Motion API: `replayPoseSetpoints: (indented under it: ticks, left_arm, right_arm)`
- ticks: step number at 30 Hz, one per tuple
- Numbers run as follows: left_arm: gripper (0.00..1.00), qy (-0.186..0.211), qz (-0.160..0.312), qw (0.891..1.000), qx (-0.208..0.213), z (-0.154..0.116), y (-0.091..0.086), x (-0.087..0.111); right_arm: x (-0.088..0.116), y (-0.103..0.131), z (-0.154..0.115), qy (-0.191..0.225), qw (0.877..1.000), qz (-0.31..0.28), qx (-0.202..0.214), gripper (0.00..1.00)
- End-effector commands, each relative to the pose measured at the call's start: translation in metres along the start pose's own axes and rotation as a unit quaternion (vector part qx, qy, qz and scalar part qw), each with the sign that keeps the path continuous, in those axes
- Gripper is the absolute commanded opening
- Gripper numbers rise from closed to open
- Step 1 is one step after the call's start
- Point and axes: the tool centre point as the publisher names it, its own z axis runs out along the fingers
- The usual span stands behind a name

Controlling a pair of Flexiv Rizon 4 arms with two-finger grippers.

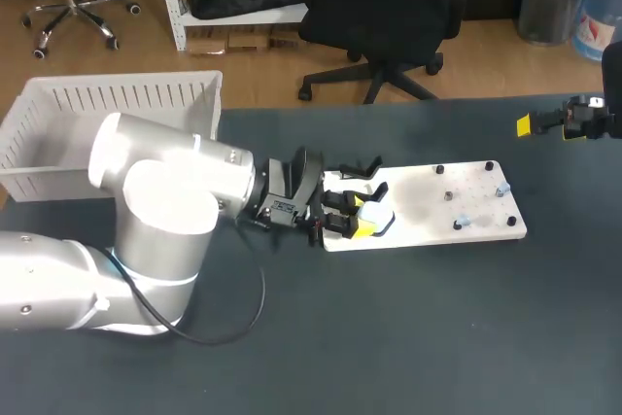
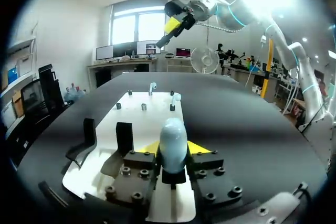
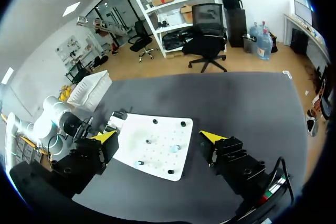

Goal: Pick up each earbud case from the left stands, insert the matching earbuds, close the lid, and place the case in the box.

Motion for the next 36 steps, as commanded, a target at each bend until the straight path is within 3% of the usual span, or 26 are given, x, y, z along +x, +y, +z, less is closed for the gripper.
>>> replayPoseSetpoints:
  ticks: [1, 9, 23, 36]
  left_arm:
    - [0.00, -0.005, 0.003, 1.000, -0.005, -0.001, -0.002, 0.004]
    - [0.00, -0.042, 0.004, 0.999, -0.002, -0.021, -0.003, -0.017]
    - [0.00, -0.177, 0.000, 0.984, 0.018, -0.070, -0.027, -0.104]
    - [0.00, -0.177, 0.000, 0.984, 0.018, -0.070, -0.027, -0.104]
  right_arm:
    - [0.000, -0.001, 0.000, 0.001, 1.000, 0.000, -0.001, 1.00]
    - [0.000, -0.001, 0.000, 0.001, 1.000, 0.000, -0.001, 1.00]
    - [0.000, -0.001, 0.000, 0.001, 1.000, 0.000, -0.001, 1.00]
    - [0.000, -0.001, 0.000, 0.001, 1.000, 0.000, -0.001, 1.00]
